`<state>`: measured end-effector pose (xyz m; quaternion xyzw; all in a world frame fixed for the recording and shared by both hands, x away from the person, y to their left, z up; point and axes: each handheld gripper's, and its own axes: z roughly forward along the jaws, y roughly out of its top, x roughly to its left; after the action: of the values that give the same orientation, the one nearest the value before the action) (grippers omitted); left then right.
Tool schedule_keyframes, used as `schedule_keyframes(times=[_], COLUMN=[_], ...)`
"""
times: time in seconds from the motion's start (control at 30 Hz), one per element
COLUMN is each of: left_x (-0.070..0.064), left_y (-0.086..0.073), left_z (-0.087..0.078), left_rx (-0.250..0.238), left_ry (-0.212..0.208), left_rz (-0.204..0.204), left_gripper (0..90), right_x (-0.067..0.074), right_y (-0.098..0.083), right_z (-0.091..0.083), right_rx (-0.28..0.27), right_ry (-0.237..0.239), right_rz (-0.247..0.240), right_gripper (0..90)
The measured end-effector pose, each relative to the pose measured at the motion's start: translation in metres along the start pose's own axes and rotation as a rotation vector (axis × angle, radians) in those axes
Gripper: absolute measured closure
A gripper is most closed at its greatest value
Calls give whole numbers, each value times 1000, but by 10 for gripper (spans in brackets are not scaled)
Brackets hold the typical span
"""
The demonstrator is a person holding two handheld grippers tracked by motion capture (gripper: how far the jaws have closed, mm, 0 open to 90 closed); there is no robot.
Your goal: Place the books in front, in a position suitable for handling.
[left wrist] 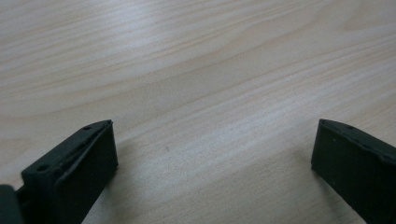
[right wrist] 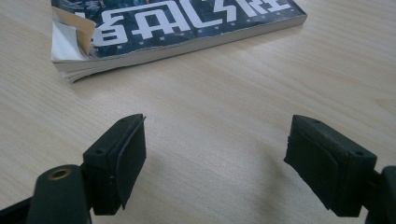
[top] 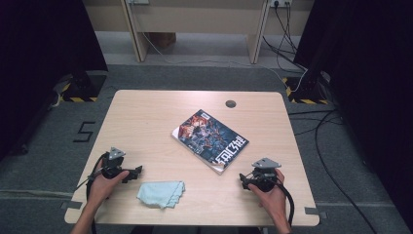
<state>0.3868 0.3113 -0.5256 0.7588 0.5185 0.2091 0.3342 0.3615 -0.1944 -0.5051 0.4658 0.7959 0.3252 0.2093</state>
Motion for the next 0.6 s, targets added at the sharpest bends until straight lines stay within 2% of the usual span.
schedule_keyframes(times=[0.1,0.37,0.43,0.47,0.5,0.57,0.6], left_x=[0,0,1,1,1,0,0], left_y=[0,0,0,1,2,5,6], left_z=[0,-1,-1,-3,-5,-6,-7], left_rx=[0,-5,-10,-20,-33,-45,-51], left_ry=[0,1,0,2,2,5,8], left_rz=[0,0,0,-8,-23,-21,-20], left_gripper=[0,5,67,67,190,128,167], right_x=[-1,-2,-1,-1,0,2,3], right_y=[0,2,3,3,4,4,5], right_z=[-1,-6,-7,-7,-7,-7,-7], right_rx=[-8,-41,-53,-53,-62,-56,-62], right_ry=[-7,-31,-26,-26,-21,-20,-12], right_rz=[-11,8,9,9,-8,-19,-19], right_gripper=[206,202,228,228,236,252,255])
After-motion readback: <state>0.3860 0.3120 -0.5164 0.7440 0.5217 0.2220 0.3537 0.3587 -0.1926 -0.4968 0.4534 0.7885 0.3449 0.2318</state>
